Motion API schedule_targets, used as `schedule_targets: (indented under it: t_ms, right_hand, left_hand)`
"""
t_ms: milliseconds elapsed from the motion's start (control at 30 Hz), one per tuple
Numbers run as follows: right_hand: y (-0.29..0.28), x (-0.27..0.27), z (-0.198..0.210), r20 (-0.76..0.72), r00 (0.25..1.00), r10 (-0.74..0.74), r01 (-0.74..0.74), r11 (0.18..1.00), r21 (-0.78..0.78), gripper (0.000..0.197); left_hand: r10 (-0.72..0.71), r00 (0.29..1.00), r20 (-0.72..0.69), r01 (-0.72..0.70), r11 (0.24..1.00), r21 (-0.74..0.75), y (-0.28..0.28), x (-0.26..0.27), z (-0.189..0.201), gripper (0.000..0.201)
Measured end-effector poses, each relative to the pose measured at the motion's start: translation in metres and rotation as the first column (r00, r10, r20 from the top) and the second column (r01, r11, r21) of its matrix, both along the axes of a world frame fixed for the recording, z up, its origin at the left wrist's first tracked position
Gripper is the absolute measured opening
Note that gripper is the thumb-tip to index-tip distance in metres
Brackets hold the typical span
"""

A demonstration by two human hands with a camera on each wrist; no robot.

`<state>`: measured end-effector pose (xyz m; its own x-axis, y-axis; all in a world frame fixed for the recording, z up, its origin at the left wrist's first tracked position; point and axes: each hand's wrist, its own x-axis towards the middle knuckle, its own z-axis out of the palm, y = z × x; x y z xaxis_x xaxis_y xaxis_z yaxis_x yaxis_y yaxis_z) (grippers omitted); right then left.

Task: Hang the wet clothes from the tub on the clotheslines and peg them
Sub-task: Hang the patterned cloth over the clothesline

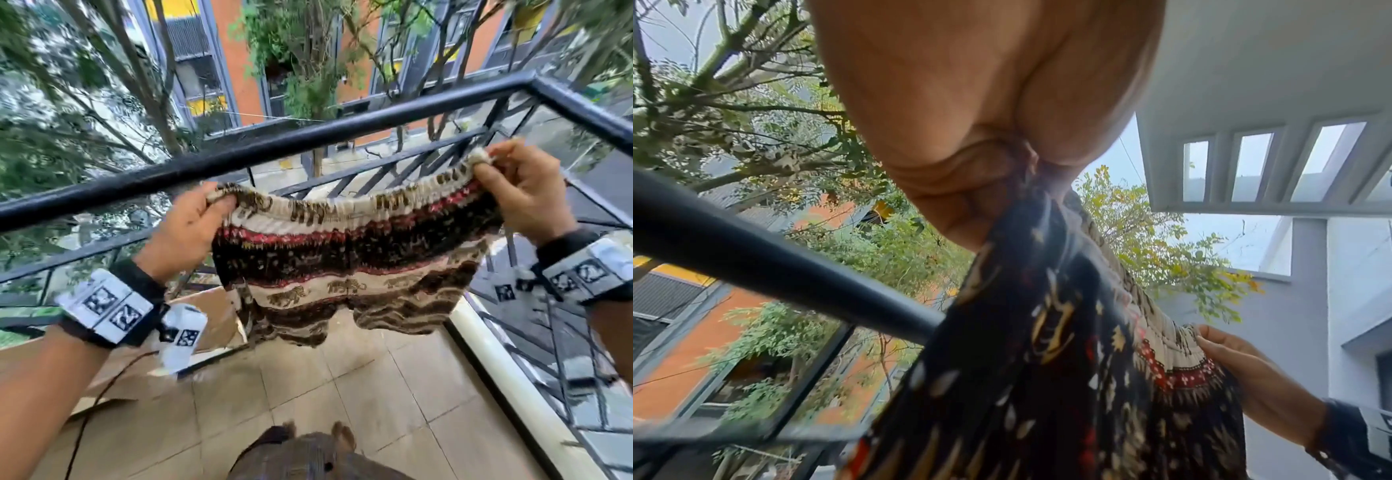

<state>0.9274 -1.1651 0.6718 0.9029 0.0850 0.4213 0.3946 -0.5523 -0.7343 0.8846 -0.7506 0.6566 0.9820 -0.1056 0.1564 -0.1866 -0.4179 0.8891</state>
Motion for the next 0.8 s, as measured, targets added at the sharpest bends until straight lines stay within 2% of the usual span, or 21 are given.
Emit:
schedule_targets:
  t_ms: [100, 200, 233, 267, 333, 400, 467, 500, 567, 600, 667, 767, 800]
  right_hand:
    - [0.014, 0.055, 0.056, 0.144, 0.99, 0.01, -0.012, 1.0, 0.013, 0.021]
    - [0.018, 0.135, 0.088, 0.215, 0.973, -0.083, 0.074, 0.996, 0.05, 0.013]
    - [0.017, 0.163, 0.086, 0.216, 0.971, -0.105, 0.095, 0.994, 0.059, 0.013]
    - [0.015, 0.188, 0.078, 0.196, 0.973, -0.125, 0.121, 0.992, 0.03, 0.013]
    - [0.019, 0.21, 0.043, 0.084, 0.977, -0.195, 0.202, 0.976, -0.08, 0.024]
    - [0.025, 0.197, -0.02, -0.07, 0.985, -0.16, 0.142, 0.967, -0.213, 0.031]
    - [0.026, 0.168, -0.092, -0.236, 0.968, -0.085, -0.011, 0.925, -0.379, 0.037]
    - [0.025, 0.154, -0.127, -0.356, 0.933, -0.062, -0.119, 0.877, -0.465, 0.038]
    - [0.019, 0.133, -0.17, -0.517, 0.847, -0.128, -0.25, 0.761, -0.599, 0.036]
    - [0.015, 0.132, -0.193, -0.547, 0.818, -0.179, -0.257, 0.737, -0.626, 0.037]
    - [0.009, 0.134, -0.219, -0.566, 0.798, -0.206, -0.256, 0.735, -0.628, 0.041]
    - [0.007, 0.136, -0.24, -0.605, 0.773, -0.19, -0.317, 0.711, -0.627, 0.044]
    - [0.005, 0.137, -0.246, -0.61, 0.769, -0.192, -0.334, 0.693, -0.639, 0.043]
  left_hand:
    - [0.052, 0.992, 0.117, -0.056, 0.998, 0.034, -0.01, 0.055, 0.051, 0.017]
    - [0.137, 0.924, 0.357, -0.195, 0.972, 0.132, -0.017, 0.116, 0.091, 0.014]
    - [0.141, 0.905, 0.401, -0.228, 0.958, 0.177, -0.017, 0.135, 0.088, 0.01]
    - [0.143, 0.896, 0.42, -0.262, 0.935, 0.241, -0.019, 0.151, 0.077, 0.016]
    - [0.111, 0.895, 0.432, -0.288, 0.882, 0.371, -0.021, 0.169, 0.027, 0.035]
    - [0.006, 0.942, 0.335, -0.184, 0.846, 0.501, -0.027, 0.159, -0.036, 0.046]
    - [-0.124, 0.981, 0.151, 0.019, 0.83, 0.558, -0.03, 0.135, -0.104, 0.042]
    - [-0.173, 0.984, 0.036, 0.118, 0.797, 0.592, -0.032, 0.123, -0.139, 0.043]
    - [-0.206, 0.958, -0.199, 0.287, 0.677, 0.678, -0.03, 0.101, -0.181, 0.051]
    - [-0.176, 0.937, -0.301, 0.342, 0.634, 0.693, -0.029, 0.095, -0.199, 0.052]
    - [-0.17, 0.903, -0.393, 0.413, 0.592, 0.692, -0.03, 0.086, -0.222, 0.053]
    - [-0.258, 0.877, -0.404, 0.477, 0.556, 0.681, -0.045, 0.069, -0.236, 0.073]
    - [-0.255, 0.884, -0.392, 0.466, 0.549, 0.694, -0.049, 0.068, -0.241, 0.071]
